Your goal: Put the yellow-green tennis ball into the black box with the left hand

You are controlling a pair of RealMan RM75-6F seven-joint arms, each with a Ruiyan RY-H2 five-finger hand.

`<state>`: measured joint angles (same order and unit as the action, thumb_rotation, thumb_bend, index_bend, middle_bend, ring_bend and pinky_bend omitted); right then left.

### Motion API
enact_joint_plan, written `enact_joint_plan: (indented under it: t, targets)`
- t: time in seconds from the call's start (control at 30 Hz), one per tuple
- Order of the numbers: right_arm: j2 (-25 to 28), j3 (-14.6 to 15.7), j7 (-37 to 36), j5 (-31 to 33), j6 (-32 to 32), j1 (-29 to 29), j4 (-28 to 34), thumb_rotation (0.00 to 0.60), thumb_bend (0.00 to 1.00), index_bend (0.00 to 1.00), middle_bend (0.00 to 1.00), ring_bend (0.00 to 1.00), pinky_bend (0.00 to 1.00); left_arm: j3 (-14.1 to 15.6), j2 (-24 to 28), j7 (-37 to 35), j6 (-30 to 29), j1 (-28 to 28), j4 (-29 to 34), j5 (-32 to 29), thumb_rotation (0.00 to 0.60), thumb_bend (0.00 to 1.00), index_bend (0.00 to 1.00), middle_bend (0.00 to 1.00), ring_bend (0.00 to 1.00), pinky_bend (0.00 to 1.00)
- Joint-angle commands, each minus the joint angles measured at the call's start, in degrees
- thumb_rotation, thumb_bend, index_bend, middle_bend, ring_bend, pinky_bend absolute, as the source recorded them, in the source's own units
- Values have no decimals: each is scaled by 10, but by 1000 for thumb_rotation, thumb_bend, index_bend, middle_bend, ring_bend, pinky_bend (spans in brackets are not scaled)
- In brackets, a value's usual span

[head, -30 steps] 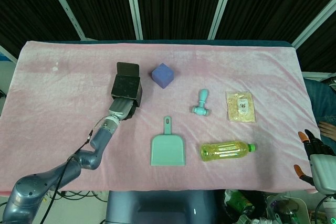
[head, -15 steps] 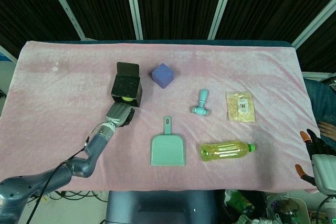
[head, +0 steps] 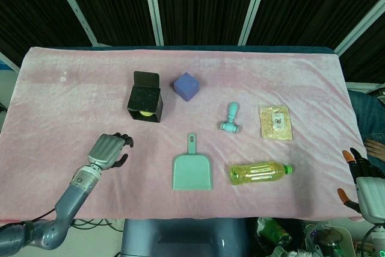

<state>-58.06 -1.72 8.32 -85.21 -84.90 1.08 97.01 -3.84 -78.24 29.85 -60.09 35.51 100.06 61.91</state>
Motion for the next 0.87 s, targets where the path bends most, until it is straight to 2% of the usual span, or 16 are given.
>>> enact_joint_plan:
  t: [0.03,0.13,0.17,0.23,0.33,0.47,0.6,0.87]
  targets:
    - [1,-1,2,2,1,0,-1,600,205,73,42,150,245,44,76,11,-107,-68,89,74,600,233,207,154,59,252]
    - [2,-1,4,3,4,1,-1,600,199,73,42,150,245,68,119,-20,-170,-111,118,137,600,196,194,97,3,112]
    - [1,0,8,-1,3,3,-2,600,197,72,42,150,246,81,158,-44,-237,-154,128,163,600,189,193,84,0,88]
    - [0,0,10,-4,1,3,-3,600,195,72,42,149,245,95,181,-86,-282,-188,123,199,600,179,190,68,0,64]
    - [-2,0,12,-6,0,3,-4,600,195,72,41,148,245,108,199,-132,-312,-221,108,220,600,178,181,55,0,49]
    - [-4,-1,15,-8,-2,4,-5,600,195,72,42,148,245,126,217,-208,-334,-260,79,242,600,178,169,45,0,14]
    - [-4,-1,15,-8,-2,3,-4,600,195,72,41,148,245,126,213,-260,-339,-277,43,251,600,178,167,40,0,0]
    - [-3,-5,7,-5,-8,3,0,600,195,72,41,148,245,109,206,-255,-305,-280,30,226,600,178,152,27,0,0]
